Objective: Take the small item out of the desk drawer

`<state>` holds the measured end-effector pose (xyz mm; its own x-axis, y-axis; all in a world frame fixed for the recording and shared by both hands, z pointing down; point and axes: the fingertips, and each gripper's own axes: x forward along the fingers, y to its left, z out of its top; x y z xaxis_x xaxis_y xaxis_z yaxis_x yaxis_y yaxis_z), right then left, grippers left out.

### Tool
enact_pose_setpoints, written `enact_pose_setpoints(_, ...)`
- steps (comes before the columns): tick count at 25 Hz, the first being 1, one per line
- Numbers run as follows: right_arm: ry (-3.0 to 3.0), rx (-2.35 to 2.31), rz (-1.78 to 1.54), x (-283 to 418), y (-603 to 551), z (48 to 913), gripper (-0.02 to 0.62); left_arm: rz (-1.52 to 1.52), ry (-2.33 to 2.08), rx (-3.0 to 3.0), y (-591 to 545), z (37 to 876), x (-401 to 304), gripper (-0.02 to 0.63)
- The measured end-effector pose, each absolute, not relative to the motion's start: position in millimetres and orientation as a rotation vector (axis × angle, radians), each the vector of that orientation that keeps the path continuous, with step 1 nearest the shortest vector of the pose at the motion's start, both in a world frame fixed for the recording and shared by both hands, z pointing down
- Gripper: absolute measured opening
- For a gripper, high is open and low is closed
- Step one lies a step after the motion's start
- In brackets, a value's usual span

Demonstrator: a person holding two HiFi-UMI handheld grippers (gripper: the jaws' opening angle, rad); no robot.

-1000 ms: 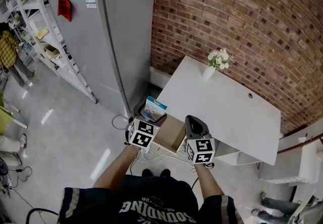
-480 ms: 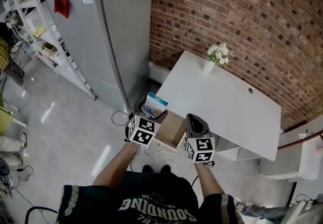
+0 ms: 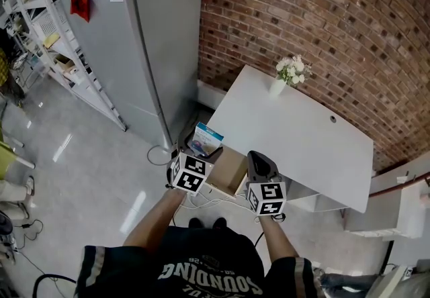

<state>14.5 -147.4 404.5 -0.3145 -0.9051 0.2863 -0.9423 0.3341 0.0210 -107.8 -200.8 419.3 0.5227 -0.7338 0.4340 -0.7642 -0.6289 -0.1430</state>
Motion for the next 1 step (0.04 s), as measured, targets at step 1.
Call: enact_pose_setpoints(1, -2.353, 1.666, 0.218, 13.8, -147.4, 405.1, 0.025, 0.715, -1.321, 2.684, -201.0, 419.9, -107.9, 0.439)
